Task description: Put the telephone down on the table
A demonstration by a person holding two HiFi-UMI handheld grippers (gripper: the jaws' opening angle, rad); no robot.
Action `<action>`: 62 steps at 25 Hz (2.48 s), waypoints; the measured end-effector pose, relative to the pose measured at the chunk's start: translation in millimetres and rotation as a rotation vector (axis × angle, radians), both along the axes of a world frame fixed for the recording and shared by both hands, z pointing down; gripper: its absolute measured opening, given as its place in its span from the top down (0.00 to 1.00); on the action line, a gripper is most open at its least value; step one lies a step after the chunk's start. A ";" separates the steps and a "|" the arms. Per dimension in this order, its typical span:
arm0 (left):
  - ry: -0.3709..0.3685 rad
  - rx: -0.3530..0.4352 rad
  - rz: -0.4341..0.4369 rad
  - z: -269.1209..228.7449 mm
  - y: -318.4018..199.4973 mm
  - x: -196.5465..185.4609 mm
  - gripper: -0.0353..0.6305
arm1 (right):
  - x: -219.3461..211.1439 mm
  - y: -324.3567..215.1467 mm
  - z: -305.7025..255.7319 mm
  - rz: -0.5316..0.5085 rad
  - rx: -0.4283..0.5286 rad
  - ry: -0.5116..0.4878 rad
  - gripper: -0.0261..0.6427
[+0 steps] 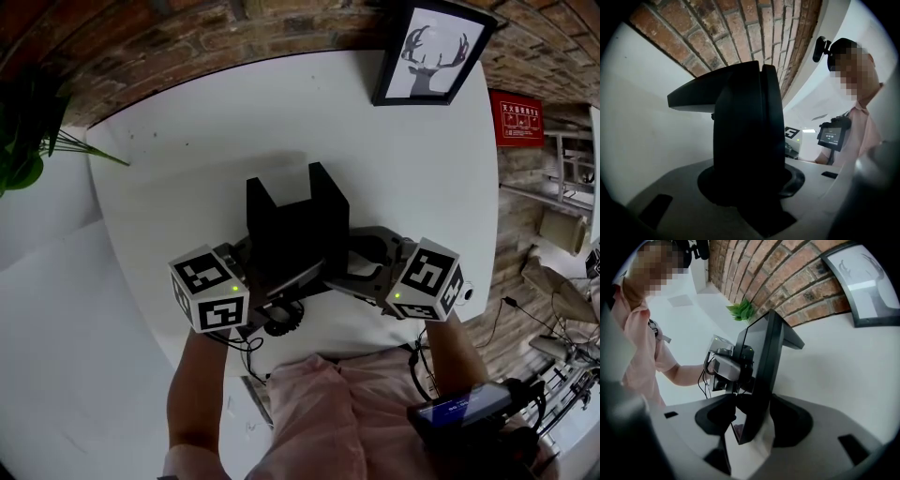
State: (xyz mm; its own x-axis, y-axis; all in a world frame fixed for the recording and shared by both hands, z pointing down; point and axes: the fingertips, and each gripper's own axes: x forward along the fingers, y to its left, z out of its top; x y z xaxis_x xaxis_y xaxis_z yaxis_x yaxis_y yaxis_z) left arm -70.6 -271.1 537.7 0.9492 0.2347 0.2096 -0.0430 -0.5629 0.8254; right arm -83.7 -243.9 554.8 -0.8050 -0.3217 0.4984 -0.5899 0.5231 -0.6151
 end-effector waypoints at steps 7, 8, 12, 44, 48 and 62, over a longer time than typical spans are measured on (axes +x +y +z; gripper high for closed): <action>-0.057 -0.083 -0.027 8.2 -2.2 -2.3 0.70 | 0.9 -1.3 1.8 0.012 -0.026 0.010 0.61; -0.062 -0.090 -0.031 9.0 -2.4 -2.6 0.70 | 1.0 -1.7 1.8 0.014 -0.026 0.010 0.61; -0.074 -0.112 -0.034 11.5 -2.5 -3.3 0.70 | 2.7 -1.6 1.5 0.023 -0.026 0.000 0.61; -0.342 0.111 -0.146 12.2 -5.3 -45.6 0.30 | 14.7 -12.7 -7.9 0.120 -0.002 -0.096 0.65; -0.401 0.204 -0.256 -7.2 -6.2 -70.0 0.30 | 26.5 -20.6 -19.5 0.157 0.035 -0.059 0.62; -0.190 0.742 -0.813 -218.0 -32.4 -89.6 0.74 | 44.1 -40.3 -190.5 0.366 0.522 0.121 0.75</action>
